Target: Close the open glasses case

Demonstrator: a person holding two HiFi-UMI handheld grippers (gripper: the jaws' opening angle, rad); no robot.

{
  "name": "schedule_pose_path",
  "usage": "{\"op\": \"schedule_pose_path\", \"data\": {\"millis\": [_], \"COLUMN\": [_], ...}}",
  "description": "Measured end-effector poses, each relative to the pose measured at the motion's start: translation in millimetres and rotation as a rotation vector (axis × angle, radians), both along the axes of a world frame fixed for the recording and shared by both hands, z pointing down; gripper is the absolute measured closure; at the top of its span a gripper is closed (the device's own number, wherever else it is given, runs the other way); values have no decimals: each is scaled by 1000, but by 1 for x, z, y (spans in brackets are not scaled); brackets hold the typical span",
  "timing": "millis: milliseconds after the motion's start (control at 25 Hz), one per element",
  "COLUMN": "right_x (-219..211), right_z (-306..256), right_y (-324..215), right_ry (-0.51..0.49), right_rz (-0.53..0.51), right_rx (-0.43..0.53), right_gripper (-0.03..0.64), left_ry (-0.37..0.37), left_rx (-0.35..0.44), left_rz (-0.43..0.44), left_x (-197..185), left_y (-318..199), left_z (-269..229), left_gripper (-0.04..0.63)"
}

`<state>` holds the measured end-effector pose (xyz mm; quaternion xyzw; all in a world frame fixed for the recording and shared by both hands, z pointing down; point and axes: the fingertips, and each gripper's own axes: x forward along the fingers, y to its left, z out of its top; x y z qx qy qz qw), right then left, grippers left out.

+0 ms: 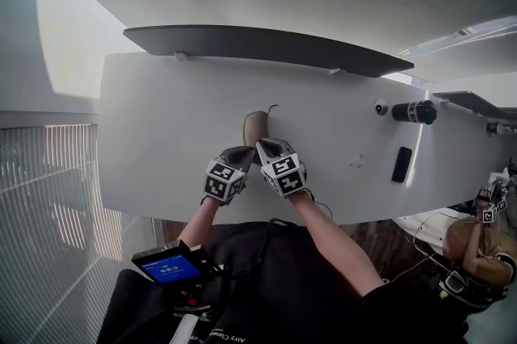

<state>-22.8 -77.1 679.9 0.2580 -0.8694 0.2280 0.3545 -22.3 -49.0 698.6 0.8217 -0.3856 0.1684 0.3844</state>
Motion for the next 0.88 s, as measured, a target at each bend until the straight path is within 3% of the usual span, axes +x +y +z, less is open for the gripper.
{"op": "schedule_pose_path", "data": {"millis": [880], "right_x": [0], "right_z": [0], "right_y": [0], "right_ry": [-2], "right_rz": [-10], "right_rx": [12], "right_gripper": [611], "left_ry": [11], "left_rx": [-16], "left_rz": [-11], "left_x": [0], "left_y": [-1], "left_z": [0], "left_gripper": [589]}}
